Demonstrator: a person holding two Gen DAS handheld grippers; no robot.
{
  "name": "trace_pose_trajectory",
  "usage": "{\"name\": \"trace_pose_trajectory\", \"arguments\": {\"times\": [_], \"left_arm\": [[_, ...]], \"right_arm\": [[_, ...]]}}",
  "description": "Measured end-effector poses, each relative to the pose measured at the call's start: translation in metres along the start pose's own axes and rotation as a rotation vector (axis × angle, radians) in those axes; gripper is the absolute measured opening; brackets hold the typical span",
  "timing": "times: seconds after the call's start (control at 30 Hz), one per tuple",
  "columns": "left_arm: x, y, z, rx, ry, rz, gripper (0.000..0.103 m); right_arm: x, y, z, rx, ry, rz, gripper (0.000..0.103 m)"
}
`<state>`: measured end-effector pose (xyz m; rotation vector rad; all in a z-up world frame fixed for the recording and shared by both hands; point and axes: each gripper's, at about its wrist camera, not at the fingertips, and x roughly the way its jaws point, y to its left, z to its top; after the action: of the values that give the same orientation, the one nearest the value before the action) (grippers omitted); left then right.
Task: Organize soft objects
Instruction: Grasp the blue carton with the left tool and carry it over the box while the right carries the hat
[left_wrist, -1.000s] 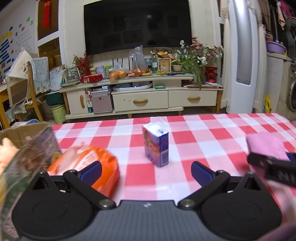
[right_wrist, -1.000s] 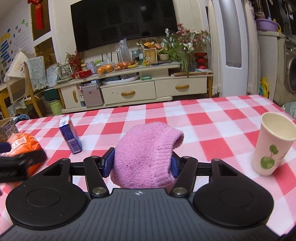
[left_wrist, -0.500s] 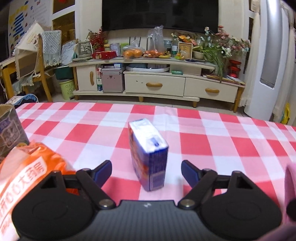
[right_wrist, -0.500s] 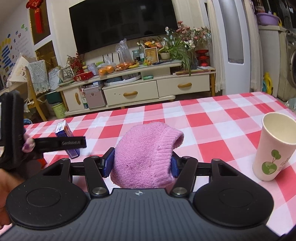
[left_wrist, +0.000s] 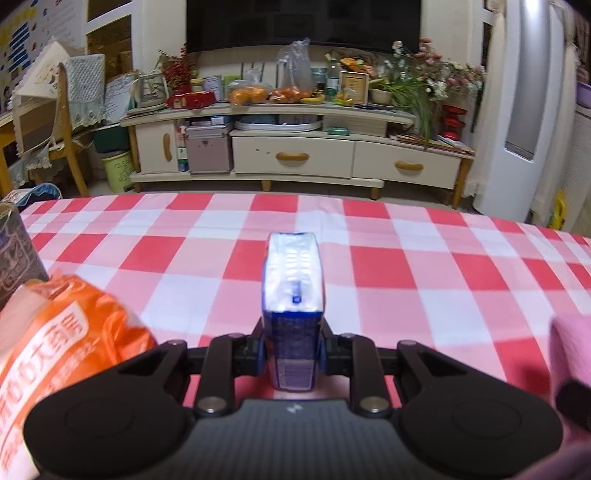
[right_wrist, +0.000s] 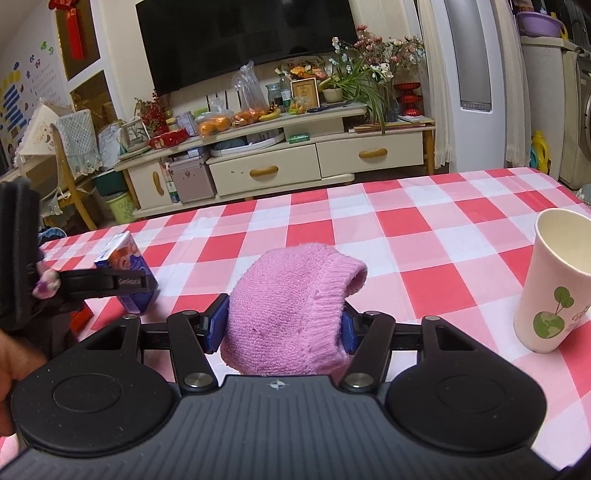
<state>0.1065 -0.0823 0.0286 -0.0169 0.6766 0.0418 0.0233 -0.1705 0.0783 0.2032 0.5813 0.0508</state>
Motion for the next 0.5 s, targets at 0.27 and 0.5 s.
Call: {"name": "trace_pose_trajectory", "arguments": {"times": [0.27,0.5], "left_arm": [[-0.042,0.012,-0.017,0.045,0.005,-0.045,0.023],[-0.073,0.027,-0.035,0.061,0.025,-0.074,0.023]], "right_arm": [[0.001,0.006,-0.003,-0.054,0.0,0.003,0.072],[0.001,0.012,-0.008,-0.096,0.016,0.002,0.072]]}}
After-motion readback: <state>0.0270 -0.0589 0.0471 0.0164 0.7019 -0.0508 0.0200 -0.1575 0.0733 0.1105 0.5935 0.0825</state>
